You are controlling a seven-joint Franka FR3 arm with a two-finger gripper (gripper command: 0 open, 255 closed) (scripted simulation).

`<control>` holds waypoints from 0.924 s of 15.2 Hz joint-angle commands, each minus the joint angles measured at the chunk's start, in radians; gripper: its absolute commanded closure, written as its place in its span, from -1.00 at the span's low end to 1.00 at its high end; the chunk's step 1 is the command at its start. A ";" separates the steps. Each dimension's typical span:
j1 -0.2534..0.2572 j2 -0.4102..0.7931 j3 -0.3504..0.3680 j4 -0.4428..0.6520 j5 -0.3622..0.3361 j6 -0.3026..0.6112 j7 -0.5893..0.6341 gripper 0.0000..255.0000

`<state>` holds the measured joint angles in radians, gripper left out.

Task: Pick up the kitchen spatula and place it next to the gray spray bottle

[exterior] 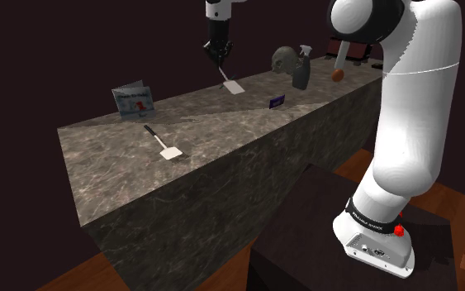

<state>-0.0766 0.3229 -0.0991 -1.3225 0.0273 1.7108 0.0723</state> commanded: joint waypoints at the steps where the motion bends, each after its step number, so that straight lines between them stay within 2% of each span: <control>1: -0.001 0.005 0.000 0.036 0.001 -0.031 -0.001 1.00; 8: -0.007 0.043 -0.001 0.188 0.004 -0.146 -0.002 1.00; 14: -0.015 0.102 -0.001 0.365 0.010 -0.264 -0.003 1.00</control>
<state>-0.0893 0.4106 -0.1000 -0.9972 0.0361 1.4730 0.0700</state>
